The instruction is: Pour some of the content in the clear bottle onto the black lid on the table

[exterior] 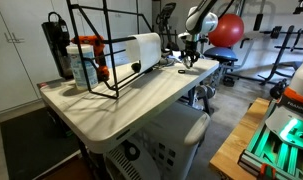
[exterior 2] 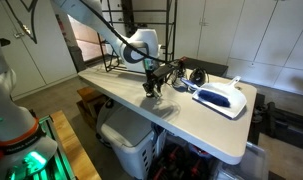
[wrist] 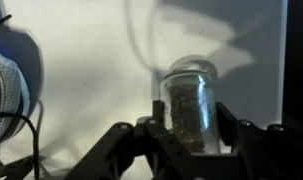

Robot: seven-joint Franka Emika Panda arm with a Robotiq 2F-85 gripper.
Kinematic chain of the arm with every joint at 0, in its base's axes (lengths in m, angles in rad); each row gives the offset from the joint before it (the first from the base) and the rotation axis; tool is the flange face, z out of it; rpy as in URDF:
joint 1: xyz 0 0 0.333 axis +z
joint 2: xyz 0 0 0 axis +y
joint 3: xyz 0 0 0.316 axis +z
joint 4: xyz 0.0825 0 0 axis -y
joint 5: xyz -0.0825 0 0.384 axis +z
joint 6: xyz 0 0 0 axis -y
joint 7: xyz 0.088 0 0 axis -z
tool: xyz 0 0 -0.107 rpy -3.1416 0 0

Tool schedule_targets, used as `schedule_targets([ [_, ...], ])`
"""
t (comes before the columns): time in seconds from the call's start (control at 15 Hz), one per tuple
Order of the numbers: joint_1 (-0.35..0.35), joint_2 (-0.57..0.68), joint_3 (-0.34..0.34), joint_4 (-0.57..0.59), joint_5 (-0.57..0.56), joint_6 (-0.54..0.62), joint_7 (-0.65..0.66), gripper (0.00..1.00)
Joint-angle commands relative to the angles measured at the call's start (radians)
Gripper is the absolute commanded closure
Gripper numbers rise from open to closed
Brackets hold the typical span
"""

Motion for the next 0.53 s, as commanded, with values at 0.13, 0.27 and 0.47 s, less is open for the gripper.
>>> schedule_targets([
  [0.13,-0.061,-0.018,0.027,0.011,0.271,-0.040,-0.209,0.72],
  [0.27,-0.069,-0.016,0.025,0.020,0.349,-0.060,-0.265,0.72],
  [0.47,-0.080,-0.012,0.021,0.041,0.458,-0.113,-0.337,0.72],
])
